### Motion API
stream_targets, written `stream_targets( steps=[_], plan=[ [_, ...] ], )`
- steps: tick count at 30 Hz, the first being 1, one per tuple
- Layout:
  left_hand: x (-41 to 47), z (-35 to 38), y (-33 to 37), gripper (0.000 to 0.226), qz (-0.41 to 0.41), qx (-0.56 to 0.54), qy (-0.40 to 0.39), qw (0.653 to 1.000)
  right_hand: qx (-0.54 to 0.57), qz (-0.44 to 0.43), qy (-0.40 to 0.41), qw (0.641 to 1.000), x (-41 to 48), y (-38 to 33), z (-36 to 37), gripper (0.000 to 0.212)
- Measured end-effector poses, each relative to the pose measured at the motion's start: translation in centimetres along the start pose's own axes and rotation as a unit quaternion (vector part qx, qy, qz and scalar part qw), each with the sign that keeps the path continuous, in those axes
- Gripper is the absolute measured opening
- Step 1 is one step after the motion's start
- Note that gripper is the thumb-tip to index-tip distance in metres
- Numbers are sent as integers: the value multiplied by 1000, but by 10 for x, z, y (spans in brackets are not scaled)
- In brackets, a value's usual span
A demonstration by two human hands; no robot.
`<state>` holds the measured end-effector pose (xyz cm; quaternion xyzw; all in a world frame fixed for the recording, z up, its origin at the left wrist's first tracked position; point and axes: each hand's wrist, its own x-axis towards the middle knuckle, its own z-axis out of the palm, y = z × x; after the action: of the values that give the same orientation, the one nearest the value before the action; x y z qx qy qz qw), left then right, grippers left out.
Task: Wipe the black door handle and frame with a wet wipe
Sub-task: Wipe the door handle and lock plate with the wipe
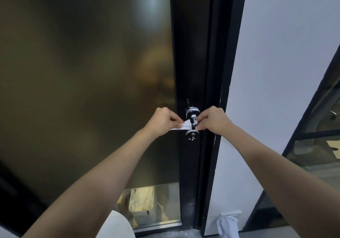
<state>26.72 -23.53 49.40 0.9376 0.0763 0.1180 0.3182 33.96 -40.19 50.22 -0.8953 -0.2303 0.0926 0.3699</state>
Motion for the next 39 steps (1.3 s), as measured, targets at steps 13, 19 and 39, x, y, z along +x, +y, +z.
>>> stream_targets(
  steps=[13,19,39],
  plan=[
    [0,-11,-13,16,-47,-20,-4,999,-49,-153,126,979,13,-15,-8,30],
    [1,-9,-11,15,-41,-28,7,999,-320,-342,155,870,36,-39,-29,57],
    [51,26,20,34,207,225,1,952,-370,-415,176,812,61,-34,-50,90]
  ],
)
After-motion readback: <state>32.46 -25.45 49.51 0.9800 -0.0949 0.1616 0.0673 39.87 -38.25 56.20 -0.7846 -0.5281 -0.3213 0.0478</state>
